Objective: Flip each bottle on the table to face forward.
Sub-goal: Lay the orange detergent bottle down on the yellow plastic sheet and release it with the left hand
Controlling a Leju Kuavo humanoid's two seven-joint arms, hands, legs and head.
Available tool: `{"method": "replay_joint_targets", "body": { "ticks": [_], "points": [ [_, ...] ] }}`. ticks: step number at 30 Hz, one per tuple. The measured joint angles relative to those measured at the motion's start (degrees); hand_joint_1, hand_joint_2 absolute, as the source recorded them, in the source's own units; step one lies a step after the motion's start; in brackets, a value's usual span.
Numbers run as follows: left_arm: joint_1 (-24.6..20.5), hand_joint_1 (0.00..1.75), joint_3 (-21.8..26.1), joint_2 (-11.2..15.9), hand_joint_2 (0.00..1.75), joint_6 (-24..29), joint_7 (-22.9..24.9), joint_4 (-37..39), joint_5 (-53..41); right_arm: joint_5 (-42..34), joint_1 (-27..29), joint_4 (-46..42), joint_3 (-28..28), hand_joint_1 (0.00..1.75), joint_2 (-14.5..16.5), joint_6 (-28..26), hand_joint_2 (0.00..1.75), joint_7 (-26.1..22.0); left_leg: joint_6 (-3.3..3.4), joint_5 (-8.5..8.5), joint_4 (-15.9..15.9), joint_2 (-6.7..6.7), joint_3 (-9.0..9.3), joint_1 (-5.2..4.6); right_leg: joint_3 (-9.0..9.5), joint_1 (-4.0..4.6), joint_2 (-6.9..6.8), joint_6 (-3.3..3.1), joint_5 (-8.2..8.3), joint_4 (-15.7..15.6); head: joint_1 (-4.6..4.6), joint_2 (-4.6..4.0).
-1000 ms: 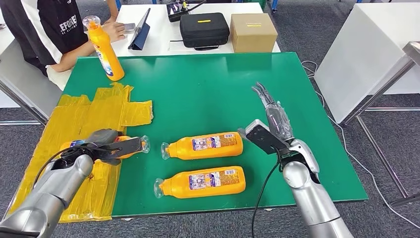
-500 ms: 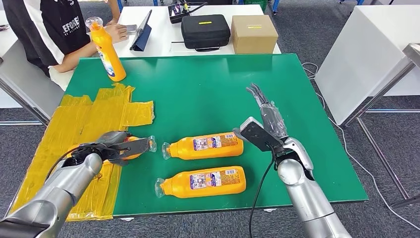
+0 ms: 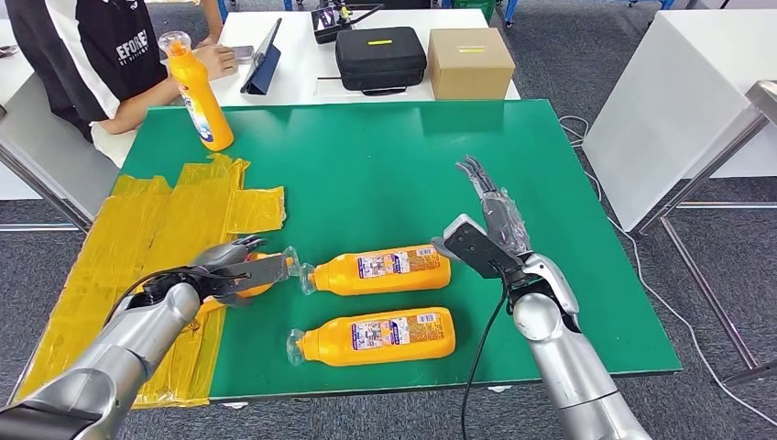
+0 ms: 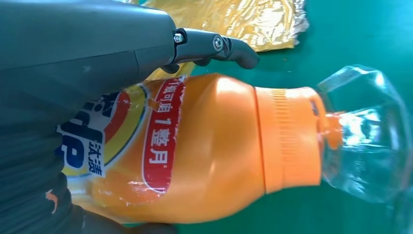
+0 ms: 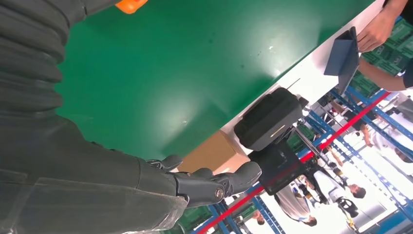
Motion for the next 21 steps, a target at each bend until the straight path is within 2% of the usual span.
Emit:
{"method": "replay_joint_targets", "body": {
  "ticks": [3, 11, 21],
  "points": [
    [0.7, 0.00, 0.0, 0.0, 0.00, 1.3, -0.2, -1.7, 0.9, 0.0, 0.2, 0.0, 0.0, 0.00, -0.1, 0.0, 1.75, 0.2, 0.00, 0.00, 0.0, 0.00, -0.05, 0.00, -0.06, 0.00, 0.00, 0.00, 0.00, 0.0, 0.01, 0.00],
    [5.1, 0.00, 0.0, 0.9, 0.00, 3.6, -0.5, -13.0, 3.8, 0.6, 1.2, 0.0, 0.0, 0.00, -0.2, 0.0, 1.75, 0.3, 0.00, 0.00, 0.0, 0.03, -0.23, 0.01, -0.24, 0.01, 0.01, 0.00, 0.00, 0.0, 0.00, 0.00],
    [17.2, 0.00, 1.3, 2.3, 0.00, 6.5, 0.3, -40.9, 8.5, 3.2, 4.6, -1.5, -0.4, 0.00, -0.4, -0.3, 1.75, 1.0, -0.01, -0.02, 0.0, 0.03, -0.42, 0.01, -0.43, 0.01, 0.02, 0.00, -0.02, 0.0, 0.00, 0.01]
  ]
}}
